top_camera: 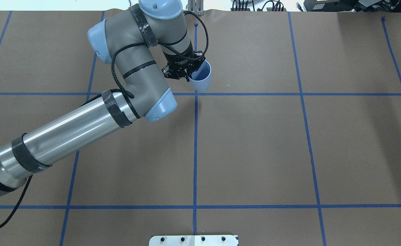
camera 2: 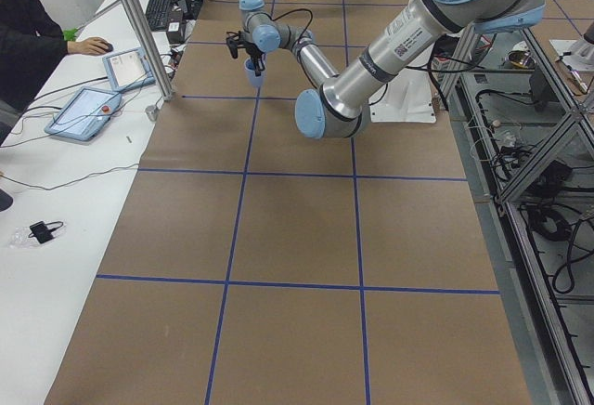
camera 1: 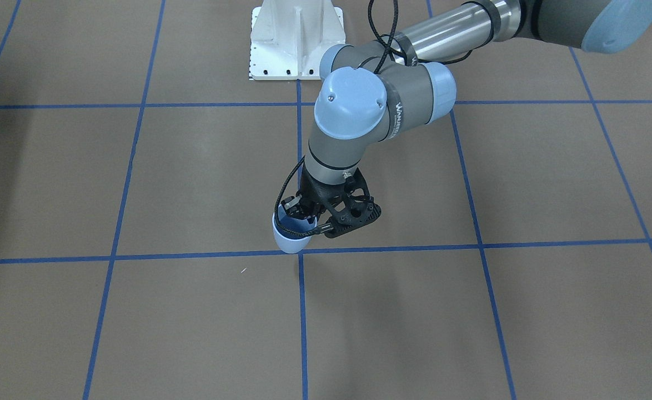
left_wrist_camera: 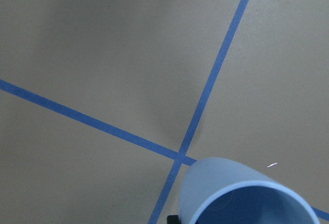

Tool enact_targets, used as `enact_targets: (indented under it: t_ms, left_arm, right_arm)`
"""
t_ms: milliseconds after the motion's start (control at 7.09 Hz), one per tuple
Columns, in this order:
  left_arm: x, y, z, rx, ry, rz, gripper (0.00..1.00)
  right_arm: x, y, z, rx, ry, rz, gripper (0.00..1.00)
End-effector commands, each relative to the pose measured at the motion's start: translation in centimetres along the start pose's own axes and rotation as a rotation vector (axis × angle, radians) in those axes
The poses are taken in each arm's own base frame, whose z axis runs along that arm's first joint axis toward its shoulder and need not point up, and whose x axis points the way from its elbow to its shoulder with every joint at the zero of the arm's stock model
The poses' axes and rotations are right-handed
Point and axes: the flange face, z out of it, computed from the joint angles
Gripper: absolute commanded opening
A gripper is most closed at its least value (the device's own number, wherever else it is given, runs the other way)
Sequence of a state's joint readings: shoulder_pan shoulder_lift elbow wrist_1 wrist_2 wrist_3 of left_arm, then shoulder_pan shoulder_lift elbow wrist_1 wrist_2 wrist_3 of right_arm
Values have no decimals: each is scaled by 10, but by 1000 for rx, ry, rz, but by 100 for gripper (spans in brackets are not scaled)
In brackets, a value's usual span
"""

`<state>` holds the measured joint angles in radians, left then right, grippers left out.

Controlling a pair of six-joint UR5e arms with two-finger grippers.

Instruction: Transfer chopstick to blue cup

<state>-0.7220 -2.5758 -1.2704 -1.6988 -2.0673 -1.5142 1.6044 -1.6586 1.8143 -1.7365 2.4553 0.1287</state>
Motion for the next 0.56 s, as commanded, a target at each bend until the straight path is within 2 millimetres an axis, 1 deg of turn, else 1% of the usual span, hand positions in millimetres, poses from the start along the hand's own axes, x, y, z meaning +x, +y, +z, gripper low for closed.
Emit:
enact_targets:
  t_ms: [0, 141, 282, 423]
  left_arm:
    - [-7, 0, 26, 28, -36, 1, 0]
    - [-8, 3, 31, 35, -42, 19, 0]
    - [-8, 11, 36, 26, -45, 27, 0]
    - [-10, 13, 37, 24, -46, 29, 0]
  right_arm:
    - [1, 1, 1, 27, 7, -39, 100]
    - [0, 1, 0, 30, 5, -43, 100]
    - [1, 1, 1, 29, 7, -40, 100]
    - [1, 1, 1, 27, 7, -36, 100]
